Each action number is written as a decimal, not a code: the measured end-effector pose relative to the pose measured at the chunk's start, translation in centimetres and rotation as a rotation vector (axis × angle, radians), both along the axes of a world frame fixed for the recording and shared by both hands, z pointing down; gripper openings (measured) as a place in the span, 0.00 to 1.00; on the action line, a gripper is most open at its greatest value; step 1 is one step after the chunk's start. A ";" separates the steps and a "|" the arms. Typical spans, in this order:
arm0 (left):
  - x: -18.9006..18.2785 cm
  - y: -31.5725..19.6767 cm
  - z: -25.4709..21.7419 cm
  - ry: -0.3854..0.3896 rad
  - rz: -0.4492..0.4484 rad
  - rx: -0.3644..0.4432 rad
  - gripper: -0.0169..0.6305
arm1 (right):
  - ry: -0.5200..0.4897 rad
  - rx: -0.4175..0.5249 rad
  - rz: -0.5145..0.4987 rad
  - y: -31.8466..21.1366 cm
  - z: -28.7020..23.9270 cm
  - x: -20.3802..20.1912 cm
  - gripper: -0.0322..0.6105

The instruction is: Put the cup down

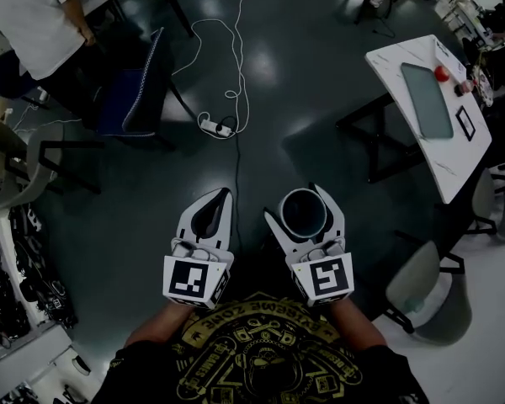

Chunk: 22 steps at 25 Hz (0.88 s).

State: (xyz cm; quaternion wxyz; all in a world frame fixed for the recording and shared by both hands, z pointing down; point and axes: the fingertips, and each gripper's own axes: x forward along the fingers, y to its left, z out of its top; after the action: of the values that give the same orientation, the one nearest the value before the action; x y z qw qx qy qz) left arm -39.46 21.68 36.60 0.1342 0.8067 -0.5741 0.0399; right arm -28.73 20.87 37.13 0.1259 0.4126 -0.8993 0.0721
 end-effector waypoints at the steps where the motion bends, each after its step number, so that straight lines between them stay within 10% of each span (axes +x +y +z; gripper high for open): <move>1: 0.5 -0.5 -0.1 0.000 0.006 0.002 0.04 | -0.001 0.001 0.006 -0.4 -0.1 0.5 0.65; 22: 13.4 -8.9 -1.5 -0.028 0.117 0.023 0.04 | -0.013 0.022 0.101 -7.0 0.2 13.4 0.65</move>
State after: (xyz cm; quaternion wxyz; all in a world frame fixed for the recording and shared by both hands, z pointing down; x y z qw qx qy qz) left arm -26.03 12.83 35.10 0.1143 0.8396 -0.5284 0.0526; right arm -15.30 13.82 37.32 0.1115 0.4586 -0.8788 0.0711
